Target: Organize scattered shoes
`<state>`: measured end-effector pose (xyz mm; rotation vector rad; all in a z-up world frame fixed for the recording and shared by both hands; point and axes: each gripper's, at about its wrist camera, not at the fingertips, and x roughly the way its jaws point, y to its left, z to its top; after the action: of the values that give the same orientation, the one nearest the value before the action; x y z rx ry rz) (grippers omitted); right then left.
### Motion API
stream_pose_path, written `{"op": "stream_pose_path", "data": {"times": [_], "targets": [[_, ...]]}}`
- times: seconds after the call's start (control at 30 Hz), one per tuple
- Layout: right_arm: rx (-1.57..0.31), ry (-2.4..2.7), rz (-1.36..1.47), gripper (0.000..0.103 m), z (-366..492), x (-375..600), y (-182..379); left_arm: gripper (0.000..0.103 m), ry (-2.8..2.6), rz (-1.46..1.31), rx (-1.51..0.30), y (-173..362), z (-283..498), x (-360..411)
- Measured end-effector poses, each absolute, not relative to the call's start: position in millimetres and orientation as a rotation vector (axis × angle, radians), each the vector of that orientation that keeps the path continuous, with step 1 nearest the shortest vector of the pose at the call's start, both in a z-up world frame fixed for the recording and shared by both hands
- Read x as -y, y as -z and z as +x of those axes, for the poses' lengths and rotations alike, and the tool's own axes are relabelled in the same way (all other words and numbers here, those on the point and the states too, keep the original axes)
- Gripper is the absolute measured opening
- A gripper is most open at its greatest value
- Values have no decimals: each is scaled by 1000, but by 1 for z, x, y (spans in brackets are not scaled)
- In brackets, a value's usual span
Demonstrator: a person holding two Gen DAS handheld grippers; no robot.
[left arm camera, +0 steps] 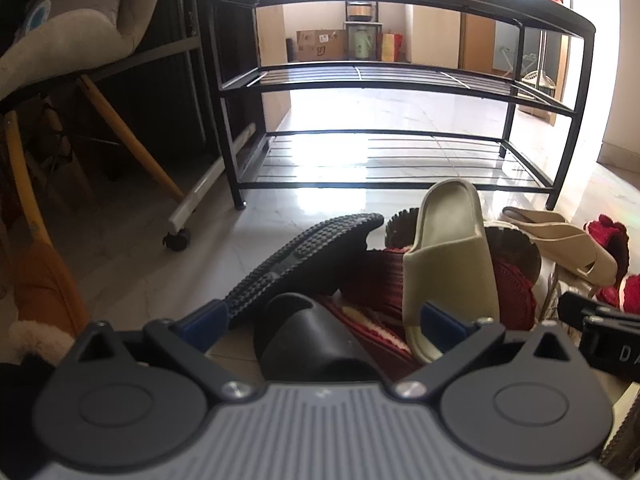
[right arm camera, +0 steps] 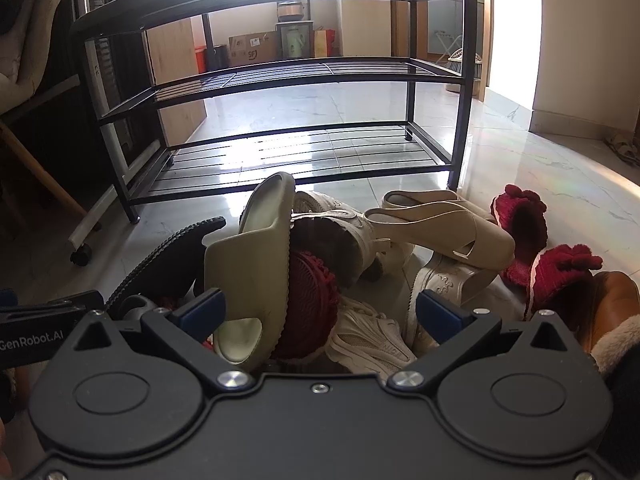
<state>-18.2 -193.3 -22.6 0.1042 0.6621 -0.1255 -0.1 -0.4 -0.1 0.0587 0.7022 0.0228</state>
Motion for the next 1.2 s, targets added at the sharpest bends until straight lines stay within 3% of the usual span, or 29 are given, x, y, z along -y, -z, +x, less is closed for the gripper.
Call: {"op": "stream_pose_path", "data": {"times": [1.2], "targets": [[-658,135,101,103,-17,198,25,103,-47,38,-710,1,1,-4]]}}
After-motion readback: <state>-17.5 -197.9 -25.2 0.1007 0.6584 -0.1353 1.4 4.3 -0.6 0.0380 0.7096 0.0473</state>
